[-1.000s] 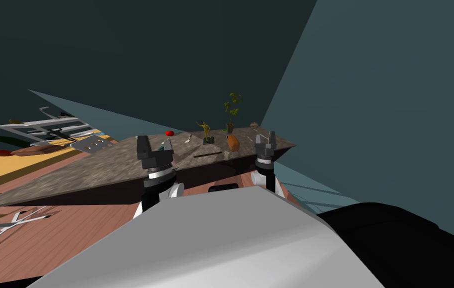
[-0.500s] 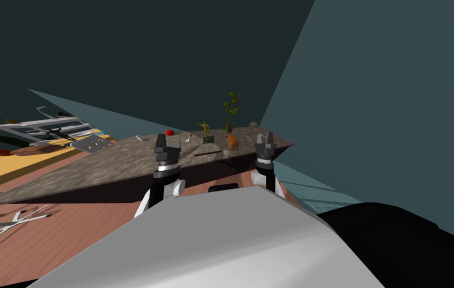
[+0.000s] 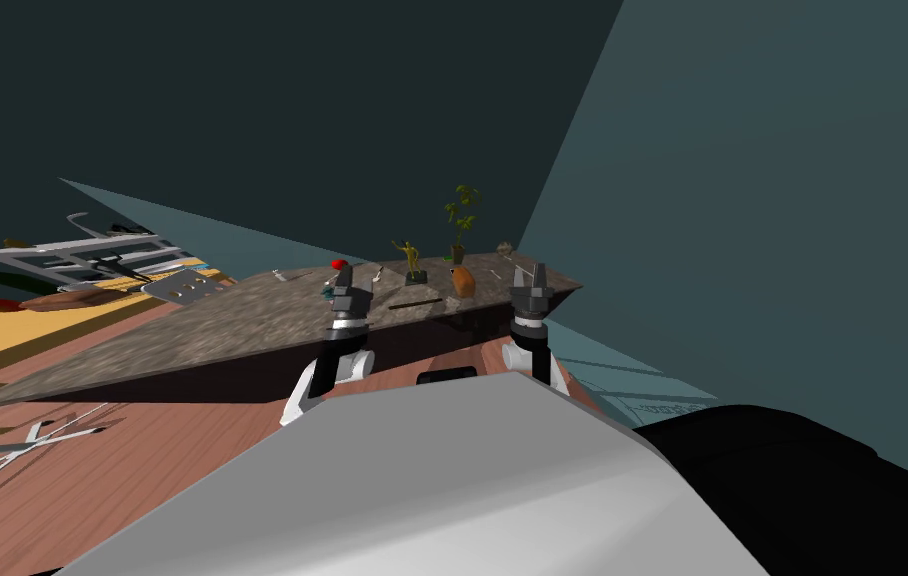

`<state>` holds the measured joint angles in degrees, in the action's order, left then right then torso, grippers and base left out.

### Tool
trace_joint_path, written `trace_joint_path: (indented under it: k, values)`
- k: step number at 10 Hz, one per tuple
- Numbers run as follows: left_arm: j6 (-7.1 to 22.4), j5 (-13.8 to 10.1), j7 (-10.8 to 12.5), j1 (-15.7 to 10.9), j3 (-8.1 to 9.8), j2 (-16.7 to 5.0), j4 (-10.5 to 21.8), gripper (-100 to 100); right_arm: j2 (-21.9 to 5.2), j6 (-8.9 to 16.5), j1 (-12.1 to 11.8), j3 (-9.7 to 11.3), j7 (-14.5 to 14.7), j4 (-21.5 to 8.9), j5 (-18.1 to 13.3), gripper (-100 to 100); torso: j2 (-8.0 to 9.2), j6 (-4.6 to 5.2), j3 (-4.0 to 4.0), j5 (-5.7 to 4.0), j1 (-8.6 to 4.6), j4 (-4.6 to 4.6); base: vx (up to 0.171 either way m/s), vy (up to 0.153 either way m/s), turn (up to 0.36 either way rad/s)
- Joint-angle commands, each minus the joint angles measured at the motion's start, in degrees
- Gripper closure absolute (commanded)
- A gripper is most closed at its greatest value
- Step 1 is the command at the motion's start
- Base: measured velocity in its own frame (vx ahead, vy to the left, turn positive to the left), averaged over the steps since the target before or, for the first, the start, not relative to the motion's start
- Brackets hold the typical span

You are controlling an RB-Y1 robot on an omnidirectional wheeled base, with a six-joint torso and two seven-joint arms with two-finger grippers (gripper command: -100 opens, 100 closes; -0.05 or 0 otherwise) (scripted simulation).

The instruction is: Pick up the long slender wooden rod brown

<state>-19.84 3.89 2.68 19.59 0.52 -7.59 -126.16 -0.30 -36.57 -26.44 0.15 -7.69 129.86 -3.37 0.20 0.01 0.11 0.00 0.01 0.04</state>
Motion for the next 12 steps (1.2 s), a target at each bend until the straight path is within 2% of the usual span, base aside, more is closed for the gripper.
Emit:
trace_joint_path:
  k: [1, 2, 4, 5, 6, 7, 8, 9, 10, 12]
  values:
    - [2.86, 0.04, 0.44, -1.38, 0.02, -0.50, 0.69, -100, 0.00, 0.00, 0.00, 0.00, 0.00, 0.00, 0.00, 0, 0.00, 0.00, 0.00, 0.00, 0.00, 0.00, -0.047, 0.006, -0.014]
    - [4.35, 0.21, 1.16, -3.88, -0.15, -1.19, 2.44, -100, 0.00, 0.00, 0.00, 0.00, 0.00, 0.00, 0.00, 0, -0.03, -0.01, -0.01, 0.00, 0.02, 0.00, -0.058, 0.002, -0.028]
    - [6.45, 0.21, 1.16, -3.88, -0.15, -1.19, 2.44, -100, 0.00, 0.00, 0.00, 0.00, 0.00, 0.00, 0.00, 0, -0.03, -0.02, -0.01, 0.00, 0.00, 0.00, -0.030, 0.000, -0.004]
    - [8.52, 0.39, 1.92, -6.48, -0.31, -1.78, 4.31, -100, 0.00, 0.00, -0.01, 0.00, 0.00, 0.00, 0.00, 0, -0.11, -0.02, -0.06, 0.00, 0.00, -0.02, -0.033, -0.003, -0.028]
    - [10.04, 0.39, 1.92, -6.53, -0.31, -1.78, 4.31, -100, 0.00, 0.00, 0.00, 0.00, 0.00, 0.00, 0.00, 0, -0.10, 0.00, -0.06, 0.00, 0.00, -0.02, -0.041, 0.003, -0.016]
    - [11.96, 0.56, 2.72, -8.89, -0.44, -2.28, 6.32, -100, 0.00, 0.00, 0.00, 0.00, 0.00, 0.00, 0.00, 0, -0.08, -0.02, -0.04, 0.00, 0.00, -0.01, -0.059, -0.001, -0.029]
    - [13.72, 0.56, 2.72, -9.31, -0.44, -2.28, 6.32, -100, 0.00, 0.00, 0.00, 0.00, 0.00, 0.00, 0.00, 0, -0.02, -0.01, -0.01, 0.00, 0.00, -0.01, -0.054, -0.004, -0.015]
    - [13.94, 0.56, 2.72, -9.31, -0.44, -2.28, 6.32, -100, 0.00, 0.00, 0.00, 0.00, 0.00, 0.00, 0.00, 0, -0.02, -0.02, -0.01, 0.00, -0.01, 0.00, -0.026, 0.000, 0.006]
    - [15.75, 0.74, 3.54, -11.45, -0.53, -2.69, 8.45, -100, 0.00, 0.00, -0.01, 0.00, 0.00, 0.00, 0.00, 0, -0.09, -0.02, -0.04, 0.00, 0.00, -0.01, -0.040, 0.004, -0.028]
    - [17.94, 0.74, 3.54, -12.18, -0.53, -2.69, 8.45, -100, 0.00, 0.00, 0.00, 0.00, 0.00, 0.00, 0.00, 0, -0.07, -0.02, -0.04, 0.00, 0.02, -0.01, -0.031, 0.003, -0.012]
